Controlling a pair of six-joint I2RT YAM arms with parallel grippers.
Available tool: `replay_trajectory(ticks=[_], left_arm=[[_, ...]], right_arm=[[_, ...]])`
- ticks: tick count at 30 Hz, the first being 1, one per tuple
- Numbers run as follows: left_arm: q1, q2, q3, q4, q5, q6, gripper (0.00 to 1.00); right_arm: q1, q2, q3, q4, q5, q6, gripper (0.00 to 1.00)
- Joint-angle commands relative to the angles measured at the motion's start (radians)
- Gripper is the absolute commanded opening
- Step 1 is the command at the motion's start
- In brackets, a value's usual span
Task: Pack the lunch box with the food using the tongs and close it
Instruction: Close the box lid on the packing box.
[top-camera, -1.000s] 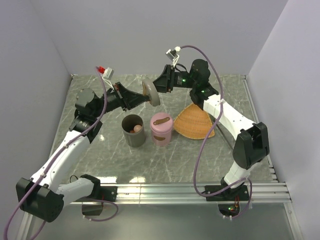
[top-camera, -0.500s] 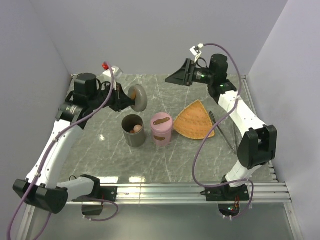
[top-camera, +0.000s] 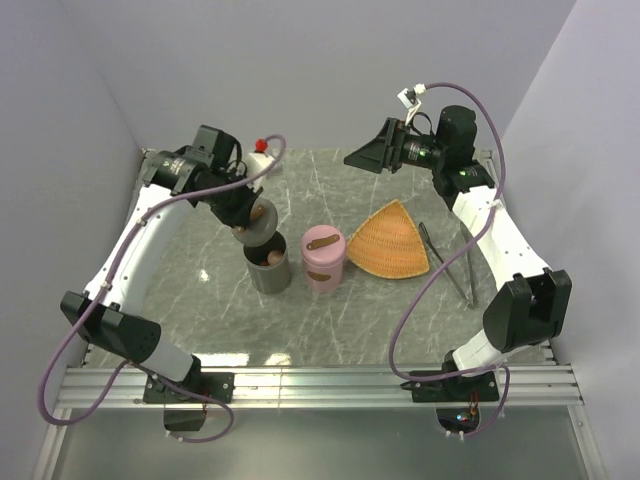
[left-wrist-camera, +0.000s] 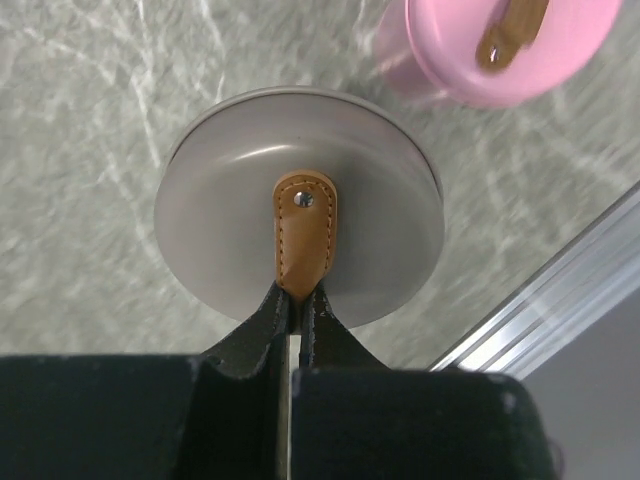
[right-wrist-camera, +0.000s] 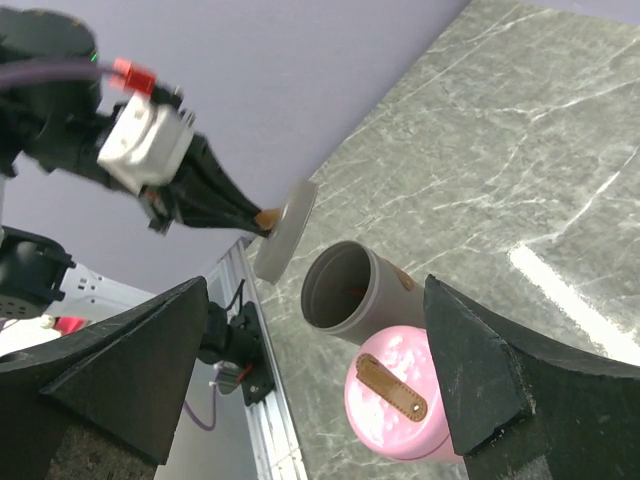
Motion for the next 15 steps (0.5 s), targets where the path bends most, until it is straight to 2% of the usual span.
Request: replay_trajectory(ticks=[1, 8, 15], left_arm=[[-0.077, -0.005, 0.042, -0.109, -0.191, 0.092, 0.00], [-0.226, 0.050, 0.002, -0.110, -0.336, 0.107, 0.00], [-0.228, 0.093, 0.013, -0.112, -0.331, 0.173, 0.00]], right_arm=[[-0.004, -0.037, 0.010, 0.003, 0.006, -0.024, 0.95], [-0.010, -0.040, 0.002, 0.001, 0.004, -0.025, 0.95], [-0.019, -0.046, -0.012, 0.000, -0.011, -0.025, 0.96]])
